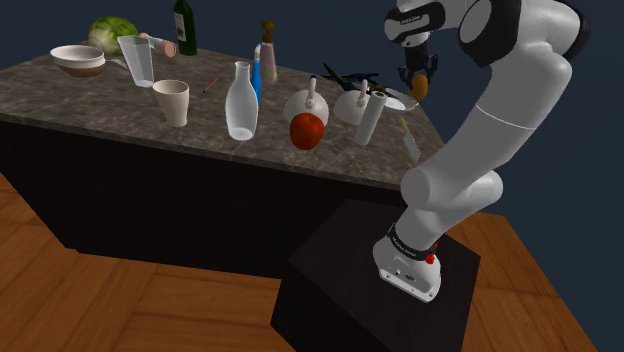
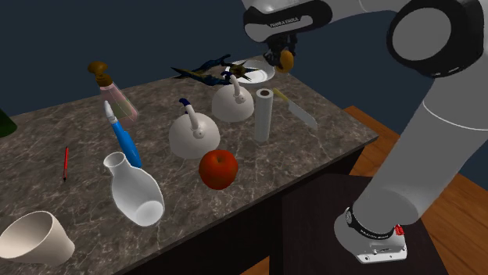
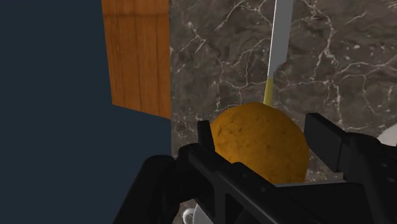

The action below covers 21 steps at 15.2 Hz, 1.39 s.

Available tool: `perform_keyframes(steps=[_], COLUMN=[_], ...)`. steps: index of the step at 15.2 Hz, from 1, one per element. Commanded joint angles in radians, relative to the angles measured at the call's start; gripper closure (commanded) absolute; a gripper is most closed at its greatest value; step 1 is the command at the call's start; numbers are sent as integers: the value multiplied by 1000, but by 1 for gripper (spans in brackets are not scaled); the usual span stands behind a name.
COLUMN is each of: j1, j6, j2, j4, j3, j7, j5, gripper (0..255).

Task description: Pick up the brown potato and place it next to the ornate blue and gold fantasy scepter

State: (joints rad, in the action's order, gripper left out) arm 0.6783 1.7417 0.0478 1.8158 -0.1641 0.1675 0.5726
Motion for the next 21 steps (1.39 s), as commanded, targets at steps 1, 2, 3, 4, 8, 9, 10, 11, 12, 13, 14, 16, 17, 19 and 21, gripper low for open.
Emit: perform_keyframes(steps=[1, 2, 3, 4, 8, 9, 10, 11, 12, 13, 14, 16, 17, 19, 21], j1=[19, 29, 40, 51, 102, 116, 131, 146, 163, 184, 185, 184, 183, 182, 182], j6=[13, 18, 21, 23, 16, 10, 2, -9, -23, -46, -34, -9, 3, 27, 50], j2=[56, 88, 121, 154, 301, 342, 384, 430, 478, 543, 540, 535, 534, 532, 531], j4=[-63, -102, -142, -184, -378, -435, -495, -561, -634, -733, -716, -683, -668, -639, -612], j3=[-17, -24, -32, -38, -59, -63, -66, -68, -70, -72, -70, -70, -70, -69, -69], j7=[-36, -56, -76, -97, -181, -203, -225, -248, -272, -302, -295, -281, -275, -262, -249], j5=[-6, -11, -18, -25, -61, -72, -83, -95, -107, -123, -121, -118, -117, -114, -111], gripper=[255, 255, 255, 255, 255, 255, 255, 255, 255, 255, 255, 255, 255, 255, 255])
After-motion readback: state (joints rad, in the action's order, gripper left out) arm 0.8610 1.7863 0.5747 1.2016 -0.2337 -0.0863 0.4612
